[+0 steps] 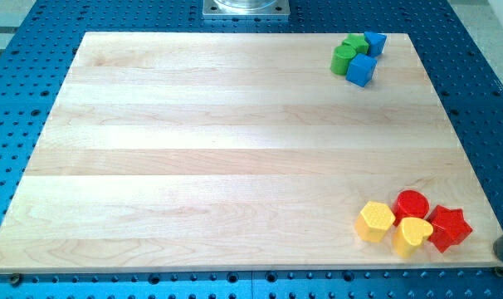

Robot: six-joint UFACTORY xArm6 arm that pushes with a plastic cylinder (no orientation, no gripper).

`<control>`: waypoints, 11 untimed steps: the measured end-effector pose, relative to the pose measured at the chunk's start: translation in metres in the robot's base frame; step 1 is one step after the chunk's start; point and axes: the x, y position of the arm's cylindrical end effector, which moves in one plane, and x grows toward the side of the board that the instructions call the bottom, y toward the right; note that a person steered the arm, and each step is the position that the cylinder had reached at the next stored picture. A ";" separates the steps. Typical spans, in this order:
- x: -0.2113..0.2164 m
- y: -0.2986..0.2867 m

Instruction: Move yellow blocks to the top left of the red circle

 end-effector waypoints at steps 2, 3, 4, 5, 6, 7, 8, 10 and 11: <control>0.000 -0.048; 0.000 -0.064; 0.001 -0.077; -0.001 -0.095; 0.000 -0.114; 0.000 -0.134; -0.003 -0.155; -0.053 -0.156; -0.053 -0.152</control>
